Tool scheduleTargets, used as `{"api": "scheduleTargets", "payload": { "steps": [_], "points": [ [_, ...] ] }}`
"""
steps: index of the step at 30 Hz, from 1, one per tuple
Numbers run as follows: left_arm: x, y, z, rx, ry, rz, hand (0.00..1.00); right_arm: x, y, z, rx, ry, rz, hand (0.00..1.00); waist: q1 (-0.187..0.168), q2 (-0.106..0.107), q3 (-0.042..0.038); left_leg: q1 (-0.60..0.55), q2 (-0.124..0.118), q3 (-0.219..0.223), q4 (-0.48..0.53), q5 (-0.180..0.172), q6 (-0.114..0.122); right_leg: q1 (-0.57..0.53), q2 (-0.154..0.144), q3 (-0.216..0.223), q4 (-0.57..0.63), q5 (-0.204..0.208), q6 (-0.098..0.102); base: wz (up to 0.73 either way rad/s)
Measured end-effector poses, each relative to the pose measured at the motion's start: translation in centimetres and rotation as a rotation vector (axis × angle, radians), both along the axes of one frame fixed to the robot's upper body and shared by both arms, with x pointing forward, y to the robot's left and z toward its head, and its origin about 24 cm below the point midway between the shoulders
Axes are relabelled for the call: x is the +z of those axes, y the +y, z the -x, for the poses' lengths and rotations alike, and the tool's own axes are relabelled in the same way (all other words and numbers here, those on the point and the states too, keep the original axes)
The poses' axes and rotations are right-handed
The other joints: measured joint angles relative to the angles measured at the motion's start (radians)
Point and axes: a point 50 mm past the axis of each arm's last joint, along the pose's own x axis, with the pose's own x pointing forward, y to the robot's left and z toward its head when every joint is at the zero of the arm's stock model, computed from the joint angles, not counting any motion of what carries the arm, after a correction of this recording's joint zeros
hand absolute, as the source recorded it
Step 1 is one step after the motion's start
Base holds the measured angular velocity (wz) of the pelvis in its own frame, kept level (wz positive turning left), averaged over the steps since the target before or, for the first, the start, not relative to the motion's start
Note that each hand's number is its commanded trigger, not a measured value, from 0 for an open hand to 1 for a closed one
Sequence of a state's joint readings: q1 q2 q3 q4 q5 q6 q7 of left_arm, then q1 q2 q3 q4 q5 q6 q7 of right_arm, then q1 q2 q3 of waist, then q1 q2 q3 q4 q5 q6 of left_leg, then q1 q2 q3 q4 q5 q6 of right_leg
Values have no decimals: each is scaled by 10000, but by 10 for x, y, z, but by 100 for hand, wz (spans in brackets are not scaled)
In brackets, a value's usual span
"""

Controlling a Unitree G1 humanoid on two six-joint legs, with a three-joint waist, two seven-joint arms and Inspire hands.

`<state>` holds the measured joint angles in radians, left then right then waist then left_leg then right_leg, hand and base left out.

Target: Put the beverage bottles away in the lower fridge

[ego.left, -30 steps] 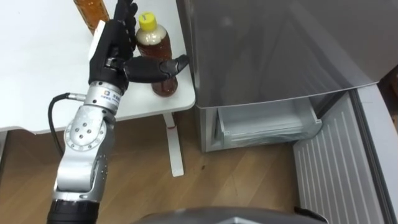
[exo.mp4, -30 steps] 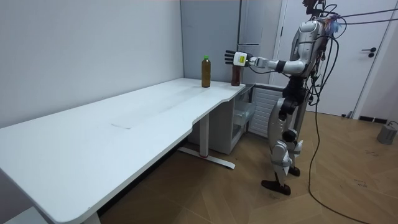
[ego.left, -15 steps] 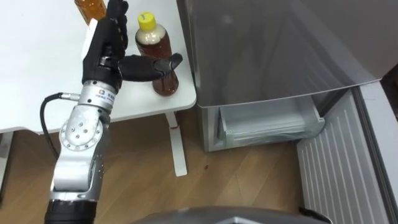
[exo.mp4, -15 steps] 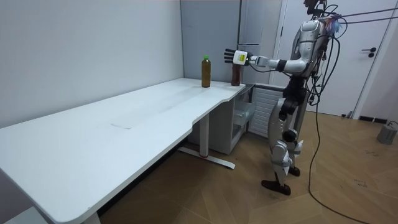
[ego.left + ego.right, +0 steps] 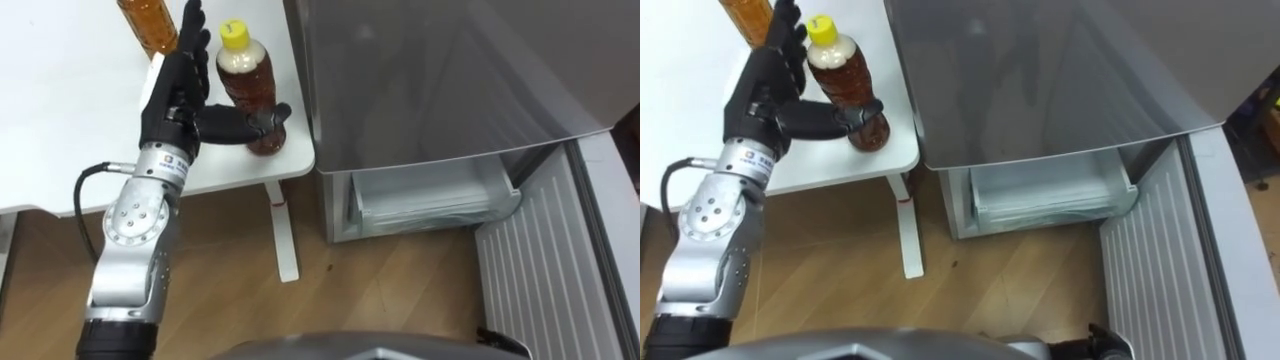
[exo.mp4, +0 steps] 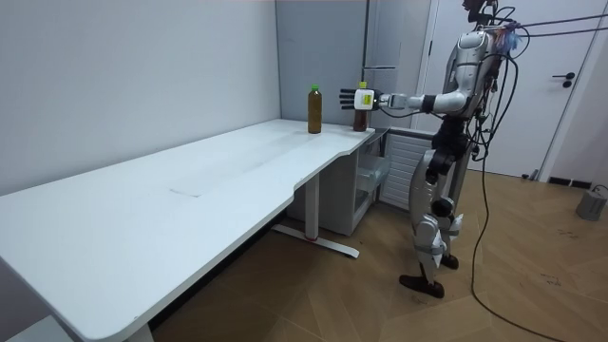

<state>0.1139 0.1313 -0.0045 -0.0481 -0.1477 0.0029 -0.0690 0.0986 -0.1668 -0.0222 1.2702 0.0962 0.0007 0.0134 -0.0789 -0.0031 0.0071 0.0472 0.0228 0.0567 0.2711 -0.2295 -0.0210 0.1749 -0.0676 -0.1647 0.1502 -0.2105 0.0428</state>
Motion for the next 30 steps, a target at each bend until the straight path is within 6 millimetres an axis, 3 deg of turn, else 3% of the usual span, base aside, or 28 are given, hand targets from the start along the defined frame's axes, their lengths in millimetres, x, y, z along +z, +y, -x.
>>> {"api": "scheduleTargets", "payload": {
  "steps": [14, 30],
  "points": [
    [-4, 2, -2, 88, 331, 880, 0, 0, 0, 0, -200, -23, -44, 0, -30, 39, 4, -2, -1, -7, 18, 0, 1, 0, 1, 18, 10, 0, -1, 0],
    [7, 0, -15, 200, 0, 1618, 0, 1, -1, 9, -133, 75, -156, 0, -14, 39, 38, 105, 13, 110, -43, -2, 2, -3, 6, 157, 55, 6, -7, -2]
  ]
}}
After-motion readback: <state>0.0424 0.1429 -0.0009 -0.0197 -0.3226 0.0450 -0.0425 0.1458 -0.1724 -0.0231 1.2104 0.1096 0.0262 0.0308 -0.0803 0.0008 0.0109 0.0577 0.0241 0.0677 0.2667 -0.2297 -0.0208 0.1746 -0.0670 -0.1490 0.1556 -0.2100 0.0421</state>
